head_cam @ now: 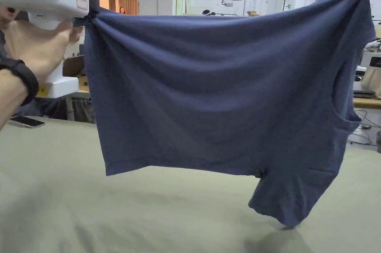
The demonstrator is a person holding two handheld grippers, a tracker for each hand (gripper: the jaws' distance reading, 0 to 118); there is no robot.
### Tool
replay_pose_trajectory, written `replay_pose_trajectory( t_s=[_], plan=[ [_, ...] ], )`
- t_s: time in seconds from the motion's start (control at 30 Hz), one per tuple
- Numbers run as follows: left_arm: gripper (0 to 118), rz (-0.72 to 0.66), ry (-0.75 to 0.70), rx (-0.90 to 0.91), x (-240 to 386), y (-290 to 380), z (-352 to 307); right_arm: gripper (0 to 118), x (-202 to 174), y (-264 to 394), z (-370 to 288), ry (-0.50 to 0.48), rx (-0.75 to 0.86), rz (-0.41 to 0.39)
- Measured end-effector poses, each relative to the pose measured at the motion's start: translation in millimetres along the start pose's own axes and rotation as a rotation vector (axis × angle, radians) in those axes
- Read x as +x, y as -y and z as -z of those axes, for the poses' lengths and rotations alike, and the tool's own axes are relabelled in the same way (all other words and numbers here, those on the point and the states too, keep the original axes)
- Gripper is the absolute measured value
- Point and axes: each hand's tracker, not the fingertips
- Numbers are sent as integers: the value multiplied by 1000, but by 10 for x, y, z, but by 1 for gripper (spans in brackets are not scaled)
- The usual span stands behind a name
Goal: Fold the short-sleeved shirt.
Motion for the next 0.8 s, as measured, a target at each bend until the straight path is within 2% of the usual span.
replay_pose_trajectory(
  t_s=[0.13,0.3,0.37,0.63,0.8],
  plan=[
    [0,-71,34,-61,-75,348,24,0,0,390,67,-16,-78,12],
    [0,-118,64,-142,-123,1016,-157,0,63,1198,6,-11,-170,-36],
    [0,-132,94,-158,-130,1247,-294,0,126,1445,-94,-18,-184,-28],
    [0,-133,125,-230,-187,2059,-1225,0,392,2234,-1123,-79,-235,12],
    [0,-207,160,-291,-256,2741,-1881,0,554,2977,-1805,-72,-304,67]
  ],
)
